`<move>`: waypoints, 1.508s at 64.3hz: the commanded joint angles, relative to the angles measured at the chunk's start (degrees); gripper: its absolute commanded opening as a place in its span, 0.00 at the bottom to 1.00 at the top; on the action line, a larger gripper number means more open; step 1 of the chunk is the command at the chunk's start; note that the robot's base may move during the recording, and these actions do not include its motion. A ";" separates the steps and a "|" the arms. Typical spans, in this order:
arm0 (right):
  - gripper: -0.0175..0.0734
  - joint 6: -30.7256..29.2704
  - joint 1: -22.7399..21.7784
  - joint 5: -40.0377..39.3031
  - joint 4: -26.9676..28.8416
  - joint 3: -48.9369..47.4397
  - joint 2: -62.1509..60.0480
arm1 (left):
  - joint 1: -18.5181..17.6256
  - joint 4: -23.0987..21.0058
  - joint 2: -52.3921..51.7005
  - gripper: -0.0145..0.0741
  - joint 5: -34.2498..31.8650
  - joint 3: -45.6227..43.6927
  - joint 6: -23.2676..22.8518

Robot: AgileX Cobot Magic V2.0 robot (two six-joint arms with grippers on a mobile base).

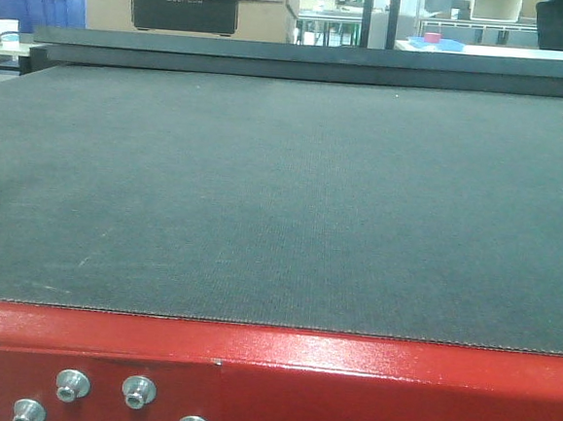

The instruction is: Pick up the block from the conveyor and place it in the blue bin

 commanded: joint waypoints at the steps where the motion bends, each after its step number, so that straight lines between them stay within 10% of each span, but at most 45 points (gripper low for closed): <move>1: 0.01 -0.21 -0.26 -1.24 -0.19 0.06 -0.22 | -0.23 0.04 -0.33 0.04 -0.87 -0.09 -0.25; 70: 0.01 0.04 -0.26 -4.45 -0.19 -5.19 -0.22 | -0.23 -2.13 -0.33 0.04 -10.44 -1.47 -0.25; 88: 0.01 0.04 -0.15 12.81 -0.19 -31.04 5.34 | -0.23 -2.13 3.31 0.05 12.75 -27.78 -0.25; 97: 0.12 0.04 -0.15 22.83 -0.19 -42.06 15.54 | -0.23 -2.13 12.77 0.21 26.98 -41.88 -0.25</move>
